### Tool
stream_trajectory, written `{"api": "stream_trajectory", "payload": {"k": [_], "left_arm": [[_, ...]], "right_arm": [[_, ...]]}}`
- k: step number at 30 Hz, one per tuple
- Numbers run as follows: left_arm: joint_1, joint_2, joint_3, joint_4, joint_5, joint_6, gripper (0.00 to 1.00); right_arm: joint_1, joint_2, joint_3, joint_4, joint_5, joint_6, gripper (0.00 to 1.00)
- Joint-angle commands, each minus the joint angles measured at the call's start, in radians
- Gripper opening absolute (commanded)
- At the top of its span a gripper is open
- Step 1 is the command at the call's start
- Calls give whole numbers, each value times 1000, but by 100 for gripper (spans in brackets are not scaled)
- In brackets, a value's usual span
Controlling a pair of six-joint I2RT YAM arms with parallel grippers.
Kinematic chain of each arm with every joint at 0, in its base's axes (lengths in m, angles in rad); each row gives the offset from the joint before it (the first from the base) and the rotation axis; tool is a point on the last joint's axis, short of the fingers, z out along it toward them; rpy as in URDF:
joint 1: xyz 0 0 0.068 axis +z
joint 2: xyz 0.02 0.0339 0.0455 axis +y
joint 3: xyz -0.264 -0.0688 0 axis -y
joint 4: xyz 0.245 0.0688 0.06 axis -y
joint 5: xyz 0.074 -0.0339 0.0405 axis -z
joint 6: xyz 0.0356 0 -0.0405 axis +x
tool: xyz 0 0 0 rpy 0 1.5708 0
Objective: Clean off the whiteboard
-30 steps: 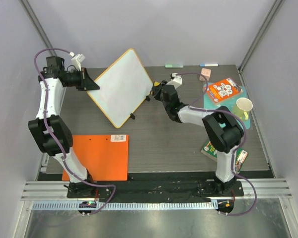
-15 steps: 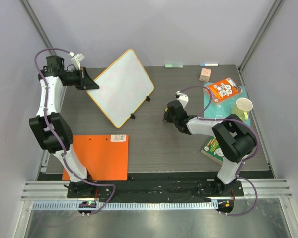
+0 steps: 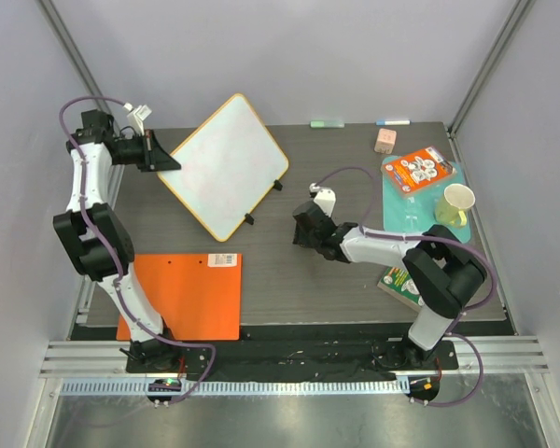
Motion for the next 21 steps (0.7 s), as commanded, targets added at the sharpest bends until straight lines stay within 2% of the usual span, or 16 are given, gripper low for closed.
{"api": "stream_trajectory", "payload": {"k": [1, 14, 17, 21], "left_arm": [[-7, 21, 14, -57, -31, 109, 0], [-5, 21, 3, -80, -49, 138, 0], [-5, 16, -12, -74, -62, 142, 0], [-5, 19, -23, -73, -71, 145, 0]], "right_arm": [[35, -17, 85, -127, 114, -19, 52], [90, 11, 177, -187, 187, -77, 61], [126, 29, 188, -112, 169, -103, 59], [144, 86, 190, 113, 42, -129, 56]]}}
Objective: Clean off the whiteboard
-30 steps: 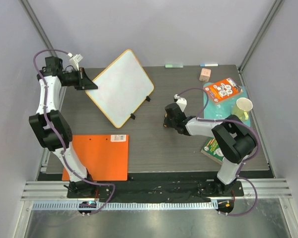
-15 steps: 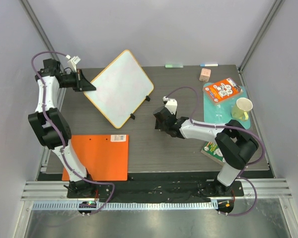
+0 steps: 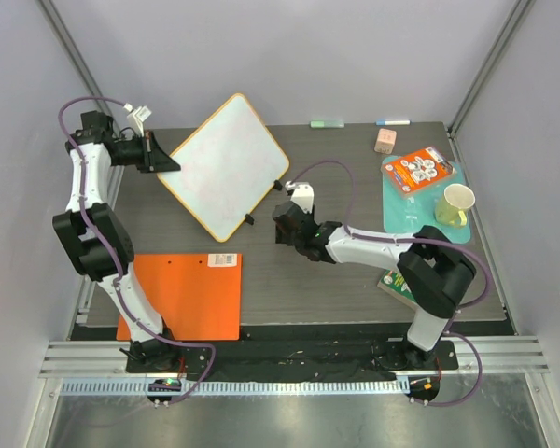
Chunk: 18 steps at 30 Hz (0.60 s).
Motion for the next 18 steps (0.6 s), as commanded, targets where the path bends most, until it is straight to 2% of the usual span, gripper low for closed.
{"api": "stream_trajectory", "payload": {"k": [1, 9, 13, 14, 15, 18], "left_arm": [[-10, 12, -27, -50, -82, 101, 0], [-12, 15, -27, -61, -125, 116, 0], [-10, 12, -30, -59, -148, 115, 0], [-12, 10, -30, -55, -153, 112, 2], [-10, 9, -33, -52, -159, 107, 8], [-12, 7, -35, -50, -176, 103, 19]], "right_arm": [[19, 76, 43, 247, -97, -43, 56], [21, 220, 141, 479, -180, -56, 49], [21, 269, 173, 560, -182, -56, 41], [19, 277, 190, 571, -180, -50, 40], [21, 283, 199, 576, -180, -53, 39], [21, 311, 227, 590, -177, -53, 32]]}}
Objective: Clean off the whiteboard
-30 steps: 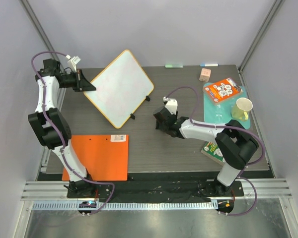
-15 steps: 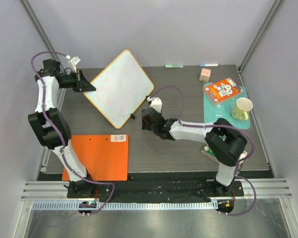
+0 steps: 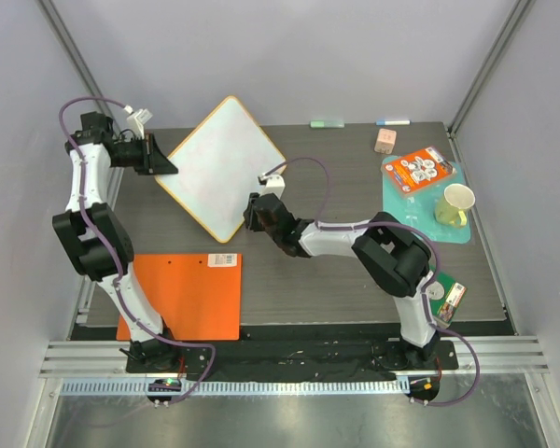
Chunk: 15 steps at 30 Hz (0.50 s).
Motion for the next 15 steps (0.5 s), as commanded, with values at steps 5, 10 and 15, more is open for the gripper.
{"api": "stream_trajectory", "payload": {"k": [5, 10, 15], "left_arm": [[-16, 3, -33, -36, -151, 74, 22], [-16, -2, -33, -25, -166, 63, 27], [-16, -28, -58, 5, -190, 50, 33]], "right_arm": [[0, 94, 140, 59, -6, 0, 24], [1, 127, 139, 36, 29, 28, 13], [1, 120, 94, 27, 59, 38, 8]]}}
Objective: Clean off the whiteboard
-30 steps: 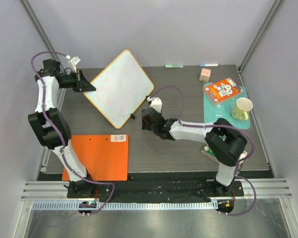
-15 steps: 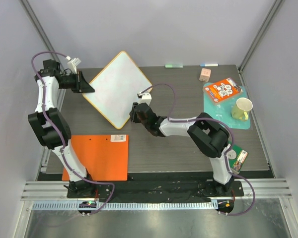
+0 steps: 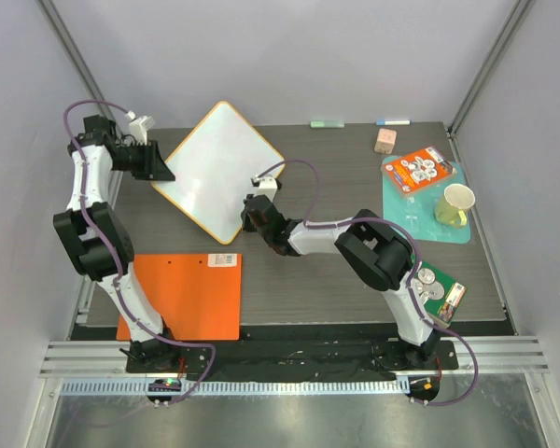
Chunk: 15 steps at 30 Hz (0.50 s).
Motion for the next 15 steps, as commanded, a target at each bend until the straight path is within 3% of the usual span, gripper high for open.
{"api": "stream_trajectory", "payload": {"k": [1, 8, 15], "left_arm": [[-15, -34, -35, 17, -32, 8, 35], [-15, -123, -135, 141, -118, -36, 78], [-15, -261, -237, 296, -233, -96, 98]], "right_arm": [[1, -24, -32, 3, 54, 16, 8], [0, -22, -37, 6, 54, 16, 7], [-7, -7, -34, 4, 47, 20, 7]]}}
